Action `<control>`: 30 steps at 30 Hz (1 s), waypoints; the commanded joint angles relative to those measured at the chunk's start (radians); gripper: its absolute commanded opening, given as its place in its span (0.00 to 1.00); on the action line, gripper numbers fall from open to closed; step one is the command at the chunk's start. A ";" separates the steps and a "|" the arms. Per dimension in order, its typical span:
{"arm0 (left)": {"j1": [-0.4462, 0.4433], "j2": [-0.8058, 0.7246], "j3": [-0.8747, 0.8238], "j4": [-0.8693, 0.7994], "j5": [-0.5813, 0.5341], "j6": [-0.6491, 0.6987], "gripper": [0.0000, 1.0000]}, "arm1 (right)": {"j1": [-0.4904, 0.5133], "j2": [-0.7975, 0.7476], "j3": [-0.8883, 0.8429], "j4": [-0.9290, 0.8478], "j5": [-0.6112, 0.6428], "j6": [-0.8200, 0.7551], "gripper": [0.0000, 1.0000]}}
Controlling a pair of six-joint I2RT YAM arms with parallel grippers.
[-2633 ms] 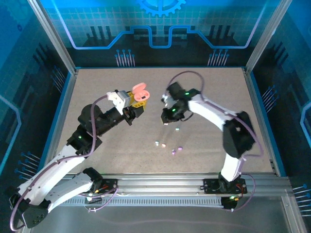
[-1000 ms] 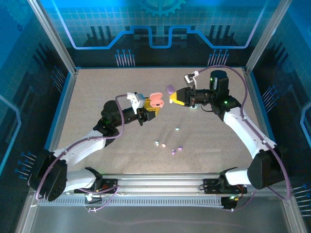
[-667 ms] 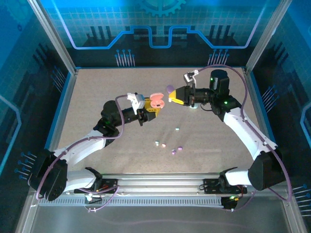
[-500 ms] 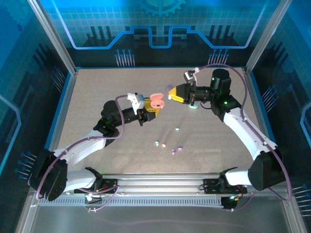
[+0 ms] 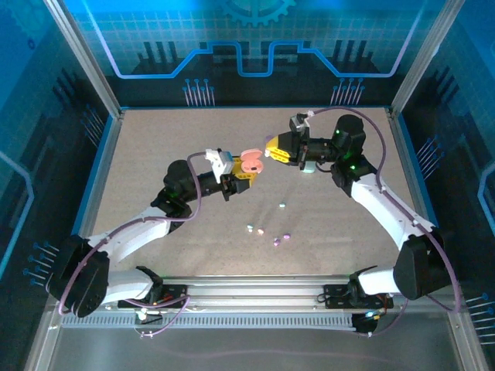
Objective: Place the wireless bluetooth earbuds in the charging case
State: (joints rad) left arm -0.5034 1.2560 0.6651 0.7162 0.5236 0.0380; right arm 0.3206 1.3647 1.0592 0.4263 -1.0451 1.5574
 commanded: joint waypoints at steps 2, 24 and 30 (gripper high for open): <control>-0.012 0.023 0.039 0.032 -0.038 0.048 0.27 | 0.021 0.012 -0.008 0.072 0.025 0.052 0.21; -0.044 0.097 0.017 0.198 -0.079 0.076 0.28 | 0.137 -0.073 0.181 -0.660 0.272 -0.645 0.21; -0.053 0.102 0.026 0.191 -0.073 0.071 0.28 | 0.167 -0.073 0.211 -0.724 0.356 -0.718 0.21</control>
State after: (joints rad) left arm -0.5438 1.3556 0.6720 0.8589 0.4412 0.0860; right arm 0.4728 1.3006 1.2278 -0.2234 -0.7597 0.9211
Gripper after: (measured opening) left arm 0.373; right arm 0.208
